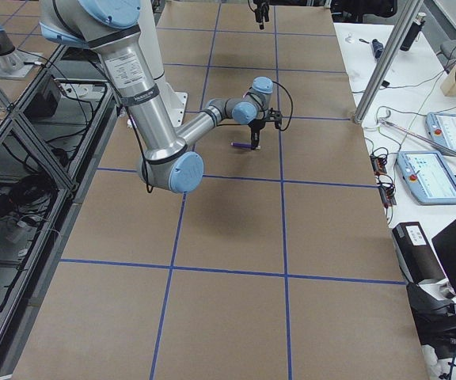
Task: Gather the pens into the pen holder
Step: 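Withdraw the left gripper while the right gripper grasps the purple marker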
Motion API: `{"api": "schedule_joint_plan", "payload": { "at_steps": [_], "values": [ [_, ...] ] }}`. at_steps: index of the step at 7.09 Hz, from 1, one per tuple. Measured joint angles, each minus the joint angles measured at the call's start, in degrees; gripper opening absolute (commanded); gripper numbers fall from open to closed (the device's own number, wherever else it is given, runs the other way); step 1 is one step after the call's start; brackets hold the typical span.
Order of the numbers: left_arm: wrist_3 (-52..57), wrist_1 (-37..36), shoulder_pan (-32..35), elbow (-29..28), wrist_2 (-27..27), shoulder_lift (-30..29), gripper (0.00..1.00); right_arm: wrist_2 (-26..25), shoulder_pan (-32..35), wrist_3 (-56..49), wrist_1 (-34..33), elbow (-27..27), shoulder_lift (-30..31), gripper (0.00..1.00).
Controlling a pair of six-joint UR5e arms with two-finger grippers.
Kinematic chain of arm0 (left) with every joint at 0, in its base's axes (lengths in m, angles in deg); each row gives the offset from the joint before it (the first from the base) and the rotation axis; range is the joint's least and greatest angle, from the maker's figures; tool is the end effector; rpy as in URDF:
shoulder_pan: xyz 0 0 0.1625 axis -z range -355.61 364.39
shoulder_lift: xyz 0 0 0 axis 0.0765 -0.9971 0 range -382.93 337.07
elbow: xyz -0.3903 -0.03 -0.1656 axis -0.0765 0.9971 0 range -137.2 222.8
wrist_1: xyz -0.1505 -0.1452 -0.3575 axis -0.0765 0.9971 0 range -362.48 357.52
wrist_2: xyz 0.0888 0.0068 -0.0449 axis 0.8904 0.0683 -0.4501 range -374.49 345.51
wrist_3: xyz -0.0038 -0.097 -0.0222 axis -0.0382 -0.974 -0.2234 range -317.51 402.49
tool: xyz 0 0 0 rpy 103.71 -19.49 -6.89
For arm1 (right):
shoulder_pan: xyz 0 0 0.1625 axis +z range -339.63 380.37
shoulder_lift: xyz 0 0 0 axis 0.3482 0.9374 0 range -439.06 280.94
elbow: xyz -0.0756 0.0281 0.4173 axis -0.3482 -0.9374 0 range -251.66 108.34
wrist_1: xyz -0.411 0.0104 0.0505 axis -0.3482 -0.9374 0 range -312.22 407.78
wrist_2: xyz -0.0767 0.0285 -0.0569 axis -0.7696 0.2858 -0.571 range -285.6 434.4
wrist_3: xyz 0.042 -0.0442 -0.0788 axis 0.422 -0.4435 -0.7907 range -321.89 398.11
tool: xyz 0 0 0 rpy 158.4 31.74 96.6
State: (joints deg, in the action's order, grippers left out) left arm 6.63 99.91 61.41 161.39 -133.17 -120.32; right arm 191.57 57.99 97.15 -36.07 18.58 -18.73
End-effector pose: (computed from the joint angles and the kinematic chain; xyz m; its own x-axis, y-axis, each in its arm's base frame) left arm 0.2024 -0.4689 0.3371 0.6499 0.3045 -0.6963 0.0237 0.9076 0.4191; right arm -0.4875 -0.4865 0.3492 0.7190 -0.0236 0.6946 0.0461 0.9988 -0.0137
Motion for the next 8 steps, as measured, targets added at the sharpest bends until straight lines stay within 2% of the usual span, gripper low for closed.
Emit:
{"api": "schedule_joint_plan", "payload": {
  "at_steps": [1,3,4,5,6,8],
  "values": [
    [0.0,0.0,0.0,0.0,0.0,0.0,0.96,0.4,-0.1,0.2,0.0,-0.4,-0.1,0.60],
    [0.0,0.1,-0.1,0.0,0.0,0.0,0.96,0.8,-0.4,0.4,0.0,-0.8,-0.1,0.43],
    [0.0,0.1,-0.1,0.0,0.0,0.0,0.96,0.9,-0.5,0.5,0.0,-0.9,-0.1,0.29],
    [0.0,0.1,-0.1,0.0,0.0,-0.1,0.96,0.9,-0.7,0.6,0.0,-0.9,0.0,0.07],
    [0.0,0.1,-0.1,0.0,0.1,-0.1,0.96,1.0,-0.8,0.6,0.1,-0.9,0.1,0.00],
    [0.0,0.1,-0.1,0.1,0.1,-0.1,0.96,1.2,-0.8,0.7,0.1,-0.8,0.0,0.00]
  ]
}}
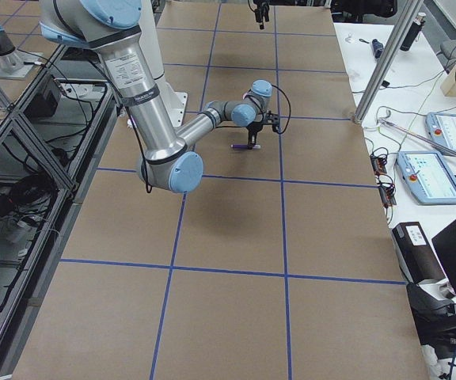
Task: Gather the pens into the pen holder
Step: 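Lift the purple marker with the right gripper and carry it over the cup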
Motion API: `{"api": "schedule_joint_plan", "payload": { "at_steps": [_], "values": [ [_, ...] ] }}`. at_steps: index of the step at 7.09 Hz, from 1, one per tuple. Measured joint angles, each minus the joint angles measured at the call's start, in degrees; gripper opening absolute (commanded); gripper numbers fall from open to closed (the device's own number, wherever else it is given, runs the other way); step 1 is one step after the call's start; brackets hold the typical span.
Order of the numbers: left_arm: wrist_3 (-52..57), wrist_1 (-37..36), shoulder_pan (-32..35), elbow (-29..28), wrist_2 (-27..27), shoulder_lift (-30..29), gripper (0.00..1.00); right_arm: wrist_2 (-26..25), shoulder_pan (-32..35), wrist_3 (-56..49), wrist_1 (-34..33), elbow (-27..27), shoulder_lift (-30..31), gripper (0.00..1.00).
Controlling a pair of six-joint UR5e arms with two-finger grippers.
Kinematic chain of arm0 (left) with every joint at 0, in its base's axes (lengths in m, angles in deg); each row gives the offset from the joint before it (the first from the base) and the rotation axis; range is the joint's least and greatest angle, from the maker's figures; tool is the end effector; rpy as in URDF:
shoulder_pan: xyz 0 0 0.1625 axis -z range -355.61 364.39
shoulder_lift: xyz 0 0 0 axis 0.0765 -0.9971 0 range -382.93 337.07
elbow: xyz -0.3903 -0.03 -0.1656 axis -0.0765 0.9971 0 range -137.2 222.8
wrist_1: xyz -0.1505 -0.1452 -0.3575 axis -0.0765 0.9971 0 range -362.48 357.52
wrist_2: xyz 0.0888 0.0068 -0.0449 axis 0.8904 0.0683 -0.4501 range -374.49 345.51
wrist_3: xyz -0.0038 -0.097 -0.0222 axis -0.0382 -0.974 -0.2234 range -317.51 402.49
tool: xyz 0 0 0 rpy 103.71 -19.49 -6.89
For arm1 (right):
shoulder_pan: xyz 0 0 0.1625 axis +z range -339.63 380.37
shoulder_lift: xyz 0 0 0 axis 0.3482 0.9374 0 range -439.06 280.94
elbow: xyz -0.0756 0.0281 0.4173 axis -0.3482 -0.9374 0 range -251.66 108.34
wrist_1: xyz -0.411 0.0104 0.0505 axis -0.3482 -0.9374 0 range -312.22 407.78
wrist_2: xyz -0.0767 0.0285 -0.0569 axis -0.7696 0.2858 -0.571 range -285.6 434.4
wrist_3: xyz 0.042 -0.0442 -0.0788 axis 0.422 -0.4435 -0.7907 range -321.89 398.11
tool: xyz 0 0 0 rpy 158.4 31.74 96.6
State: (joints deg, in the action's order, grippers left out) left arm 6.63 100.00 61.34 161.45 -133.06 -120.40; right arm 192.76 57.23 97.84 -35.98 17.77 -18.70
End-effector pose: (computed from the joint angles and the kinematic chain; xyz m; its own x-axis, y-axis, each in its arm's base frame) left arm 0.2028 -0.4688 0.3358 0.6492 0.3072 -0.6958 0.0244 0.9059 0.4227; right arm -0.4965 -0.4796 0.3553 0.7193 -0.0150 0.6946 0.0628 0.9971 -0.0434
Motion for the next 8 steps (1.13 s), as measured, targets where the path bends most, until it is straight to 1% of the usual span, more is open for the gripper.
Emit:
{"api": "schedule_joint_plan", "payload": {
  "at_steps": [2,3,5,6,7,8],
  "values": [
    [0.1,0.0,0.0,0.0,-0.1,0.0,0.96,0.4,0.7,0.5,0.2,1.3,-0.3,0.00],
    [0.2,0.0,0.0,-0.1,-0.2,0.5,0.96,-1.2,1.1,2.3,0.6,3.6,-0.4,0.00],
    [0.6,0.2,0.3,-0.2,0.1,3.8,0.97,-10.0,1.6,10.1,1.2,12.6,-0.6,0.00],
    [0.5,0.2,0.7,-0.1,1.0,5.3,0.98,-14.5,1.6,14.6,1.2,16.2,-1.9,0.00],
    [0.2,0.1,1.1,-0.4,2.4,6.0,0.98,-18.1,1.2,17.3,1.2,17.6,-4.2,0.00],
    [0.0,0.1,1.2,-0.9,3.9,6.4,0.98,-20.9,0.1,18.8,1.2,17.7,-7.0,0.00]
  ]
}}
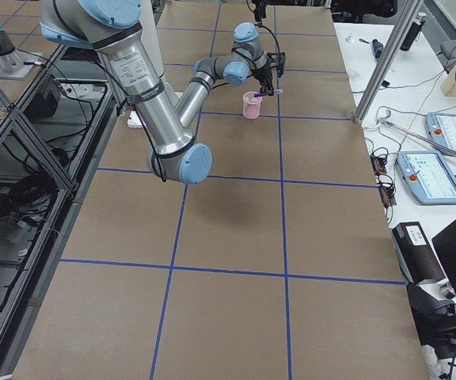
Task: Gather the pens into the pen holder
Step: 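Lift the purple marker with the right gripper and carry it over the cup, then lower the purple marker into the pink cup and open the right gripper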
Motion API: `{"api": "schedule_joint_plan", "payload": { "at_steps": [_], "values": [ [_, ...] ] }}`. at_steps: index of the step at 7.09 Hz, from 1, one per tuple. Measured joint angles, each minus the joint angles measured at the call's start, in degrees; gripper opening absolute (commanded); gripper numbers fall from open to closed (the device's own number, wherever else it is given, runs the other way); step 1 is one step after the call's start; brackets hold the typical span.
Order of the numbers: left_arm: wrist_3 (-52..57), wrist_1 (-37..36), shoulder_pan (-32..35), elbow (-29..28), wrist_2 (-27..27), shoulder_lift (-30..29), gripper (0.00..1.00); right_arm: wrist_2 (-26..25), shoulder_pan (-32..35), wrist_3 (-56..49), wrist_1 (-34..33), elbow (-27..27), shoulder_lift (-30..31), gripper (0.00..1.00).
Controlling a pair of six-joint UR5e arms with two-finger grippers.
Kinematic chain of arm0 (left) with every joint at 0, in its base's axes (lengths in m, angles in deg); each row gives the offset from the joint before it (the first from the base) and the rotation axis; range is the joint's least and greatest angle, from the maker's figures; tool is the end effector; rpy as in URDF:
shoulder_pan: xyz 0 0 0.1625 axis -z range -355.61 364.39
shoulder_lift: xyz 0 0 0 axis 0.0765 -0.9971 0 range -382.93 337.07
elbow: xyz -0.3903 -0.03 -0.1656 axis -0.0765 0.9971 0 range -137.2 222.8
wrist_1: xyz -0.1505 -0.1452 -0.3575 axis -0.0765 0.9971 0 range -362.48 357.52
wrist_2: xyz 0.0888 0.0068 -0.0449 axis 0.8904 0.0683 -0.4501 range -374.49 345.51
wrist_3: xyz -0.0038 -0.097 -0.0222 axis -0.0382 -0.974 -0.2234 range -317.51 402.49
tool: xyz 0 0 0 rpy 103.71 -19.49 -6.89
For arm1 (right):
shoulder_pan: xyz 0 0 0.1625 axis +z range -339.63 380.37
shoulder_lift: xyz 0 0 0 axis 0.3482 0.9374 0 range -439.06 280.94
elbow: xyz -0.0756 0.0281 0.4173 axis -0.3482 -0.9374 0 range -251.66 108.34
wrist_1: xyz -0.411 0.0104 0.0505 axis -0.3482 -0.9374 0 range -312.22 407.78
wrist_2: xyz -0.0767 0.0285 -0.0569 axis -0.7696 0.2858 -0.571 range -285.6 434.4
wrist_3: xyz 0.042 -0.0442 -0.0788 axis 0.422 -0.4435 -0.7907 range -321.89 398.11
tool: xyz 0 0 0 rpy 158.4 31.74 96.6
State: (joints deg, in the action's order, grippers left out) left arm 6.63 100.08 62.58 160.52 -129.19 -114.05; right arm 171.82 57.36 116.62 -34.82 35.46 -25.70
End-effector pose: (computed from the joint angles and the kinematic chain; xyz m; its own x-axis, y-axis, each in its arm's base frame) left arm 0.1785 -0.4617 0.4002 0.7392 0.2051 -0.6415 0.0465 0.9347 0.3524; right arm -0.4229 -0.4693 0.1476 0.4783 0.1132 0.8708 -0.4195 0.9006 0.1134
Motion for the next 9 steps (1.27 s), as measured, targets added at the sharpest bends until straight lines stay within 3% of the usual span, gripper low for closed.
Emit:
{"api": "schedule_joint_plan", "payload": {
  "at_steps": [4,6,9],
  "values": [
    [0.6,0.0,0.0,-1.3,1.2,1.2,0.98,-10.6,-6.0,-1.0,-0.2,-7.9,-9.0,0.00],
    [0.7,0.0,-0.1,-1.4,1.2,1.2,0.98,-15.9,-9.6,-4.0,-0.2,-9.0,-8.7,0.00],
    [0.7,0.0,-0.2,-1.4,1.1,1.1,0.98,-19.4,-12.4,-6.2,-0.1,-9.3,-7.4,0.00]
  ]
}}
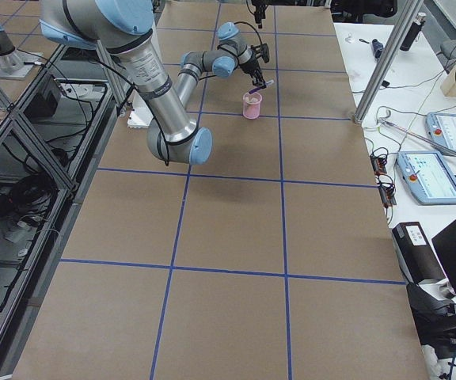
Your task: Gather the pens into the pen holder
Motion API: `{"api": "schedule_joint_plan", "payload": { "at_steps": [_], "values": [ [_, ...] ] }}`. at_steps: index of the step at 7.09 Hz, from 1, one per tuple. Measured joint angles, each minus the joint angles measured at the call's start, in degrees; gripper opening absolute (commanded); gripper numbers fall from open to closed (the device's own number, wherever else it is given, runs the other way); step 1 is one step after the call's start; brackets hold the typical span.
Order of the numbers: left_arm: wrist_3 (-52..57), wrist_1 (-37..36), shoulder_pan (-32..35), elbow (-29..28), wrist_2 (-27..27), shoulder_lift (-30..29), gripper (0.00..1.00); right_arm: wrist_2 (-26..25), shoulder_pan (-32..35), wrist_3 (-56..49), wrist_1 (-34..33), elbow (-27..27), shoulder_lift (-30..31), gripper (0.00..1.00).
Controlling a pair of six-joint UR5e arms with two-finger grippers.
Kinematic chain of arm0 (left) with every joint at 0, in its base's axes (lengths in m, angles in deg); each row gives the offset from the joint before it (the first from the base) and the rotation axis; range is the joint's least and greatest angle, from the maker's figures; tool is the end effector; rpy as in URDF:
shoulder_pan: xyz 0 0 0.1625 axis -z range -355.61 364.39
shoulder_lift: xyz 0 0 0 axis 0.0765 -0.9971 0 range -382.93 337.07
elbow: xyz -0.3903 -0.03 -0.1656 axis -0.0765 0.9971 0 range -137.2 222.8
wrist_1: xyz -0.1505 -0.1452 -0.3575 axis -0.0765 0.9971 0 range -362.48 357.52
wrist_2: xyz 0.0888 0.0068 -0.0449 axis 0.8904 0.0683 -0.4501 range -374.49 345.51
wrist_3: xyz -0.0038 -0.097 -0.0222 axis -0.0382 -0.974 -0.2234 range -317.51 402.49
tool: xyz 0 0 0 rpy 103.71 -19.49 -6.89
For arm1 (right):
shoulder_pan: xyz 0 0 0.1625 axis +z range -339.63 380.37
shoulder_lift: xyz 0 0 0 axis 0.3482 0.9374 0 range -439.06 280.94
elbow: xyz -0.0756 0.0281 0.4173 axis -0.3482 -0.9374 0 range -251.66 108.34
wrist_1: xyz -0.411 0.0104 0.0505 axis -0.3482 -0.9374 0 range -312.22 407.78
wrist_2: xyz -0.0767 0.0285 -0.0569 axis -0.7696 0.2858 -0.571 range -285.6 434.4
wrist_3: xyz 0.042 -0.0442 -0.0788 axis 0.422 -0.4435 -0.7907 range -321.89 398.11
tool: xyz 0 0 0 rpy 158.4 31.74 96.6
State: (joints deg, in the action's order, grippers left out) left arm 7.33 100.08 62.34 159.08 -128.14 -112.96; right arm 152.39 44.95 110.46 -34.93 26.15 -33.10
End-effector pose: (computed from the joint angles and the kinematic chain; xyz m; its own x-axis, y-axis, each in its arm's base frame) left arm 0.1791 -0.4620 0.4222 0.7633 0.1919 -0.6168 0.0324 0.9423 0.3333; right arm -0.5475 -0.4198 0.1240 0.6171 -0.0437 0.7857 -0.4012 0.8414 0.3619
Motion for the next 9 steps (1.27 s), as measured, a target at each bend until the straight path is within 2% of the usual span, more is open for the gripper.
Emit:
{"api": "schedule_joint_plan", "payload": {
  "at_steps": [1,2,3,5,7,8,9],
  "values": [
    [-0.1,0.0,0.0,0.0,0.0,0.0,0.98,-0.7,-0.3,-0.1,0.3,-0.5,0.0,0.00],
    [-0.3,0.0,-0.1,0.1,-0.1,-0.1,0.98,-1.2,-0.6,-0.1,1.6,-1.3,0.1,0.52],
    [-0.5,0.0,-0.1,0.1,-0.1,-0.2,0.98,-1.6,-1.1,0.1,3.1,-2.5,0.2,0.99],
    [-0.6,0.0,-0.1,0.2,-0.1,-0.2,0.98,-2.3,-1.4,0.6,4.1,-3.6,0.1,1.00],
    [-0.5,0.0,0.0,0.3,-0.2,-0.1,0.98,-2.0,-0.7,-0.1,4.4,-2.2,0.9,1.00],
    [-0.1,0.0,0.1,0.4,-0.3,0.5,0.98,-0.4,1.1,-1.6,4.4,0.1,3.2,1.00],
    [1.0,0.0,0.9,0.6,-0.5,2.0,0.98,3.5,4.3,-4.3,4.4,3.1,7.0,1.00]
  ]
}}
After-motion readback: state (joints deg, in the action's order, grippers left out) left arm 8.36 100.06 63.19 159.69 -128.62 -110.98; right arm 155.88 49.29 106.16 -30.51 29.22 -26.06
